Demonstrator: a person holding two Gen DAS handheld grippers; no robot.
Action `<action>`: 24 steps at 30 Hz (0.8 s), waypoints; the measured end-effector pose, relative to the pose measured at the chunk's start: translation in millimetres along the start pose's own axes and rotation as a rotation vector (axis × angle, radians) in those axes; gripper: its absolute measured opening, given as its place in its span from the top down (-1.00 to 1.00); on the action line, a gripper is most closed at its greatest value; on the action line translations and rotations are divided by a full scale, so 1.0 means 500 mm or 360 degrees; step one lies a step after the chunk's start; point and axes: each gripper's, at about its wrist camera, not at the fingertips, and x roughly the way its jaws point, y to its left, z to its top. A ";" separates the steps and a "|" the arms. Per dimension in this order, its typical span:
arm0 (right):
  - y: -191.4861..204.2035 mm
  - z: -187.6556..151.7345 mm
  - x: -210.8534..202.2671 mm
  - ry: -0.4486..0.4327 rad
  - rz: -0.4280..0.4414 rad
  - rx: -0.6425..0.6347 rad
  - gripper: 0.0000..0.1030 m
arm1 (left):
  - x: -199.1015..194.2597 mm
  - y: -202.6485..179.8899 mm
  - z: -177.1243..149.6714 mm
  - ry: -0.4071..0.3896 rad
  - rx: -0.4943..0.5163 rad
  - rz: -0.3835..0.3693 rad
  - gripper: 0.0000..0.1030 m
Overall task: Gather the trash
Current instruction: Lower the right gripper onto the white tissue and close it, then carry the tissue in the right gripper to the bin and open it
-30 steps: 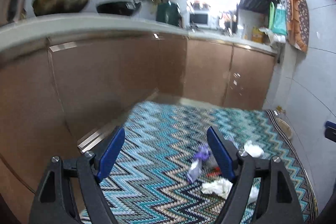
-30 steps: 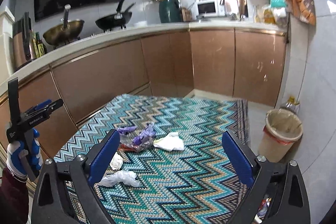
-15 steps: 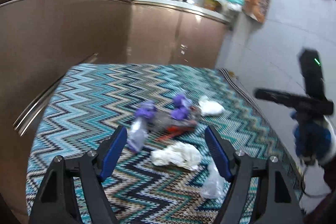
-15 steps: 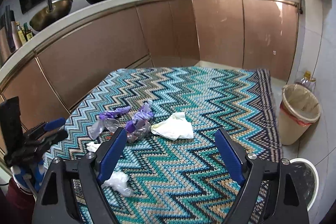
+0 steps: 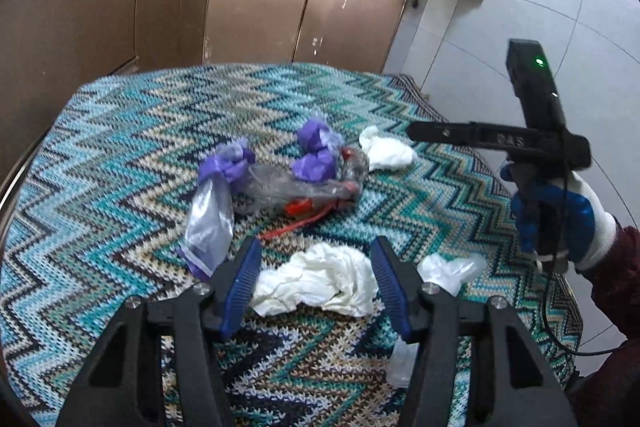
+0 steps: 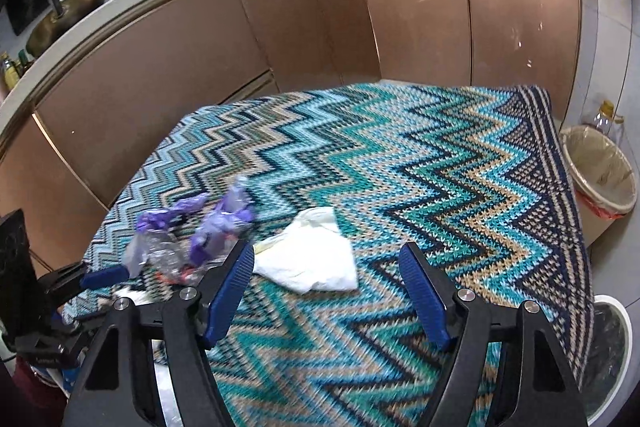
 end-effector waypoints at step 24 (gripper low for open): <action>0.013 -0.044 -0.011 0.0049 0.0094 -0.0029 0.90 | 0.003 0.011 -0.017 0.0058 -0.0117 0.0090 0.72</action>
